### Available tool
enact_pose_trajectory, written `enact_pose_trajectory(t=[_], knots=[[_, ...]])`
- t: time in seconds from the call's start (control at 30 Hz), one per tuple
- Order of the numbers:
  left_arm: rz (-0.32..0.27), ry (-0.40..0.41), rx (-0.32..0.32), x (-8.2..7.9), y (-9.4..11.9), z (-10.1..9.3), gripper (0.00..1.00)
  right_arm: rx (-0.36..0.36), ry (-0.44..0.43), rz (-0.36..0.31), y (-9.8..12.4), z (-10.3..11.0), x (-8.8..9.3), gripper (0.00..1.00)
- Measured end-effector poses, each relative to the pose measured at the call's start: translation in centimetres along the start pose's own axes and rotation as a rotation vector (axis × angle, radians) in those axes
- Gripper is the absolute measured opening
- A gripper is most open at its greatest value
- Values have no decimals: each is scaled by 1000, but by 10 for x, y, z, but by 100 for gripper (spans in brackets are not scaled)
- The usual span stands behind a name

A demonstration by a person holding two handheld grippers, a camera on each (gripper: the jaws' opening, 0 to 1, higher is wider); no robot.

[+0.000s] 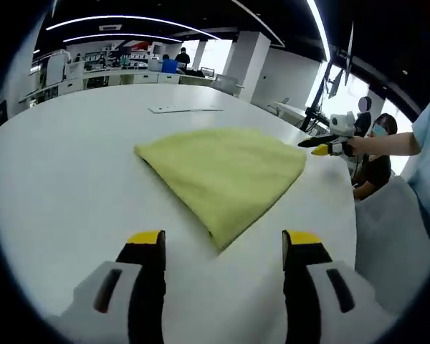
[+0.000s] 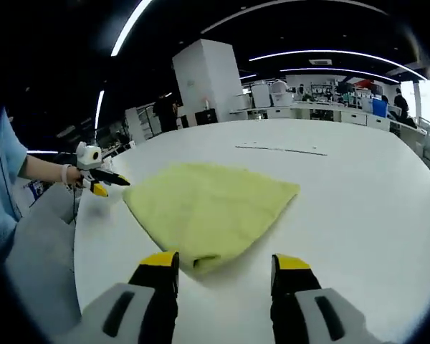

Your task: Fold the garment on the visible template until the final outline fits inside the template.

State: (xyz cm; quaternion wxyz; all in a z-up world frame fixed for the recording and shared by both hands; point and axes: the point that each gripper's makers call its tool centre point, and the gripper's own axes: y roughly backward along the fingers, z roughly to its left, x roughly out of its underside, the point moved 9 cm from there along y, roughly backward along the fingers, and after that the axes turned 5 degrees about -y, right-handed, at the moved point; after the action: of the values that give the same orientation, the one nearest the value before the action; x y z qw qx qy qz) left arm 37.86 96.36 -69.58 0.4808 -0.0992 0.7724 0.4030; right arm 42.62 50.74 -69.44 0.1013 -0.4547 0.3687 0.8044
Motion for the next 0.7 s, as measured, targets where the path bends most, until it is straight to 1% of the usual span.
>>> enact_pose_trajectory(t=[0.1,0.17,0.23,0.3,0.33,0.37,0.43,0.47,0.57,0.63,0.7], knots=[[6,11,7,5,-4,-3,59,-11,-12,15,-4,3,10,42],[8,17,8,6,-5,-4,57,-16,-29,30,-6,4,15,39],[3,21,10,6,-6,-5,52,-29,-41,29,-8,6,16,34],[-2,28,17,6,-8,-5,48,-34,-50,30,-9,7,17,30],[3,31,13,7,-10,-4,48,-27,-64,31,-11,7,18,27],[11,40,14,9,-10,-4,47,-30,-58,31,-12,7,18,25],[-7,44,-2,6,-11,-1,43,-32,-60,24,-14,7,18,21],[-1,55,2,7,-11,-1,42,-35,-59,25,-16,7,18,19],[3,43,4,7,-12,-2,36,-39,-56,23,-17,8,17,15],[12,51,9,7,-15,-2,30,-43,-55,18,-17,8,16,11],[10,47,6,6,-18,0,28,-46,-57,18,-17,8,15,6]])
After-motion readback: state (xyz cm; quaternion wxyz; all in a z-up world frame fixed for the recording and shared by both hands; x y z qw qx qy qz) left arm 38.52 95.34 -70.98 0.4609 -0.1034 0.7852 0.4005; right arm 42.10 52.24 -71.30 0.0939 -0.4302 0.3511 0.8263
